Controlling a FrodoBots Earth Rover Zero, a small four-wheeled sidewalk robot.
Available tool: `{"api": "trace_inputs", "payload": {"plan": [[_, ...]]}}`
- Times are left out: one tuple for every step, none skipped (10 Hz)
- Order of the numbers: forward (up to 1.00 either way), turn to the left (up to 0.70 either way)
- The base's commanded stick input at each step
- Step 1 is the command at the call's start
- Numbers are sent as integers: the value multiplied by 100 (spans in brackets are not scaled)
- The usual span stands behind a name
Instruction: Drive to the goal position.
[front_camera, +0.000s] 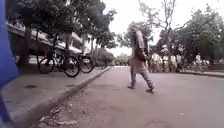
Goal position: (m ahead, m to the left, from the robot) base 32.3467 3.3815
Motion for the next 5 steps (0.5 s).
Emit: {"api": "trace_inputs", "payload": {"plan": [[0,-45],[0,-45],[0,-45],[0,-45],[0,-45]]}}
